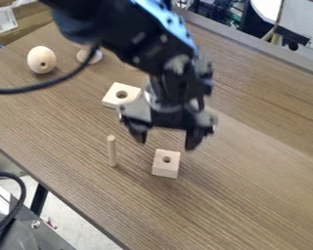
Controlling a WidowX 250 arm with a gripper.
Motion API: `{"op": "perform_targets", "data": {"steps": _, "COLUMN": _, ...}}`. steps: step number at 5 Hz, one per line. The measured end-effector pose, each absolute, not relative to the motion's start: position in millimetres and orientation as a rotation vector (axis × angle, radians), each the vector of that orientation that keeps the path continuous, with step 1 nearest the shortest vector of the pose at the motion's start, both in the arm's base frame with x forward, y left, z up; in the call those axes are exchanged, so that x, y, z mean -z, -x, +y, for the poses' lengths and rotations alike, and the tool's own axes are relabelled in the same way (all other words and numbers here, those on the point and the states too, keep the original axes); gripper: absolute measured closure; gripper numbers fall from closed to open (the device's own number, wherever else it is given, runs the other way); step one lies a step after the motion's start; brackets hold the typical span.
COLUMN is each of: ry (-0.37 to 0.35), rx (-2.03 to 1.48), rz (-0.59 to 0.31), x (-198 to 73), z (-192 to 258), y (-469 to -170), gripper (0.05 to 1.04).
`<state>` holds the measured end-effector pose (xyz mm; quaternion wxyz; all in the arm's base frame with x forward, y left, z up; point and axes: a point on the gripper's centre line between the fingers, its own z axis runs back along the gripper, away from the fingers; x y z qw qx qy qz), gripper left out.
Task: Remove the cube with the hole from the small pole and put it to the right
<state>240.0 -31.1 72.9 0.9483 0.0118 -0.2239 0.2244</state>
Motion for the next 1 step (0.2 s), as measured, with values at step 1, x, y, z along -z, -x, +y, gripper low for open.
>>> {"op": "perform_targets", "data": {"steps": 1, "ry": -0.047, "rx": -0.457, "rz": -0.518, "x": -97.1, "z": -25.7, "y": -242.8, "gripper": 0.084}}
